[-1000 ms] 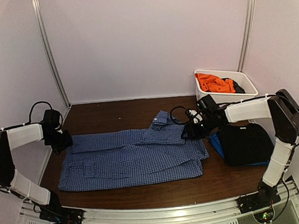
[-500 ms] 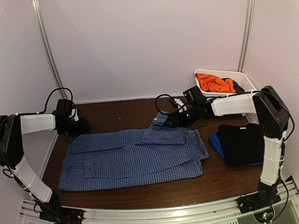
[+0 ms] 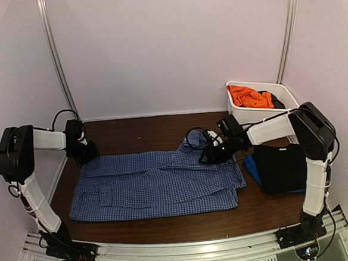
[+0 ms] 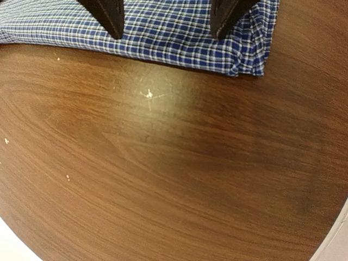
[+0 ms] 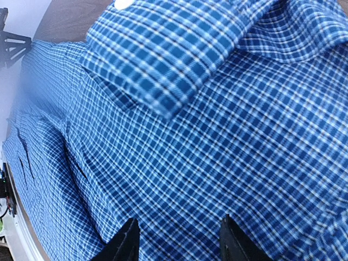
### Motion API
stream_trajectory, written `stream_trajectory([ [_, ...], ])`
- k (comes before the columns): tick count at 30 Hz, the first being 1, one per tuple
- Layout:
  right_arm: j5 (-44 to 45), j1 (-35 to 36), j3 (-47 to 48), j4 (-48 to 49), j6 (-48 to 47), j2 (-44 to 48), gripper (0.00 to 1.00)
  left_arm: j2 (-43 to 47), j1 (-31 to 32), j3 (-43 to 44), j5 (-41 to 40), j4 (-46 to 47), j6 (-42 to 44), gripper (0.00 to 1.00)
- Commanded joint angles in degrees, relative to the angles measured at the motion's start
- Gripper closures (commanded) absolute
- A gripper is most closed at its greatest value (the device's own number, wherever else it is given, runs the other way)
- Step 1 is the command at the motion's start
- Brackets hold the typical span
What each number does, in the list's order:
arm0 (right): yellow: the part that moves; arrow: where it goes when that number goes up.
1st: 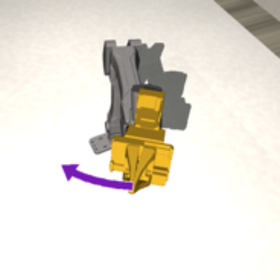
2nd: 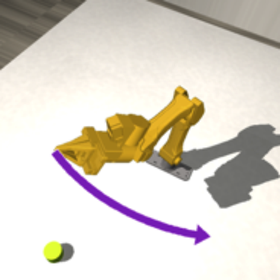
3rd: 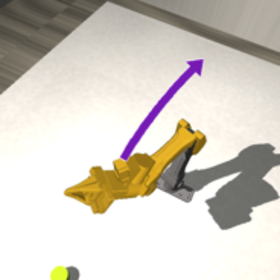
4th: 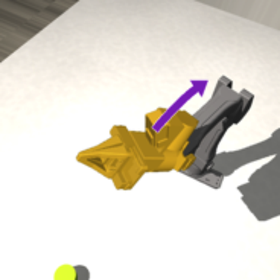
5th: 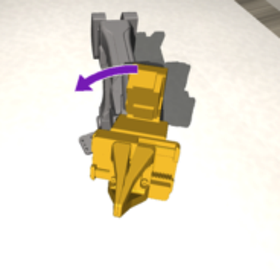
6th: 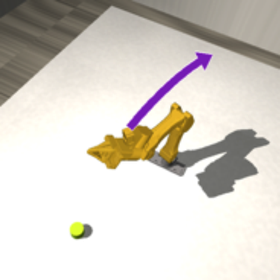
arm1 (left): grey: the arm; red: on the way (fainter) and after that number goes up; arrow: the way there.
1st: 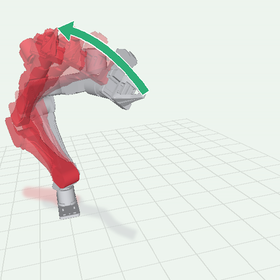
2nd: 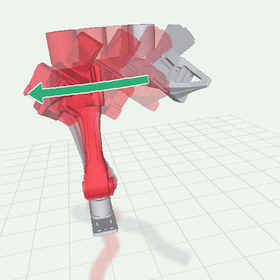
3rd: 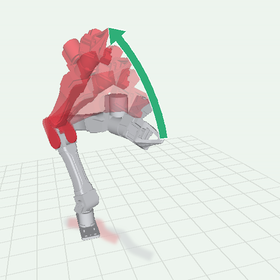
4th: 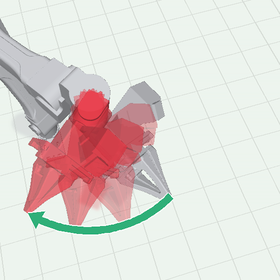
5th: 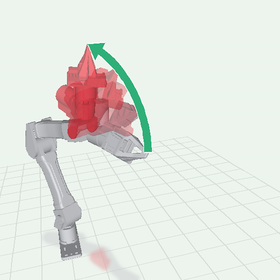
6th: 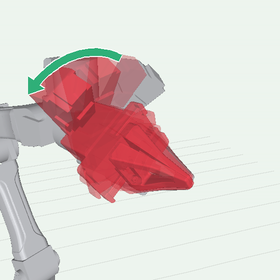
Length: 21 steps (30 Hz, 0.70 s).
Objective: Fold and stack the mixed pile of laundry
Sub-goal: Adjust the 1/3-folded shirt at the center of the board.
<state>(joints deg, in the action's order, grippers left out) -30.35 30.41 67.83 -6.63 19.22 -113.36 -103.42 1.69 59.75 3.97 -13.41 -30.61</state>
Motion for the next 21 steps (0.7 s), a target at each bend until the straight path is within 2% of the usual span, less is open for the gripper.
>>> stream_trajectory([
  [1,4.22,-1.52,1.85,-1.68,-3.26,4.75,0.49,2.14,0.72,1.49,2.05,1.57,2.10,0.44],
  [6,2.05,-2.03,10.43,-2.32,-1.48,0.95,0.42,5.88,3.78,3.80,2.24,0.23,4.20,0.39],
  [13,2.02,-1.85,17.85,-5.13,1.78,-4.77,0.33,9.97,4.13,4.24,1.99,-0.50,3.66,0.37],
  [16,3.44,-1.81,18.83,-6.51,3.20,-5.95,0.28,10.58,4.19,4.11,1.90,-0.41,3.25,0.36],
  [21,3.74,-1.63,18.42,-5.82,5.52,-7.26,0.27,10.89,4.28,4.06,1.74,-0.42,2.90,0.36],
])
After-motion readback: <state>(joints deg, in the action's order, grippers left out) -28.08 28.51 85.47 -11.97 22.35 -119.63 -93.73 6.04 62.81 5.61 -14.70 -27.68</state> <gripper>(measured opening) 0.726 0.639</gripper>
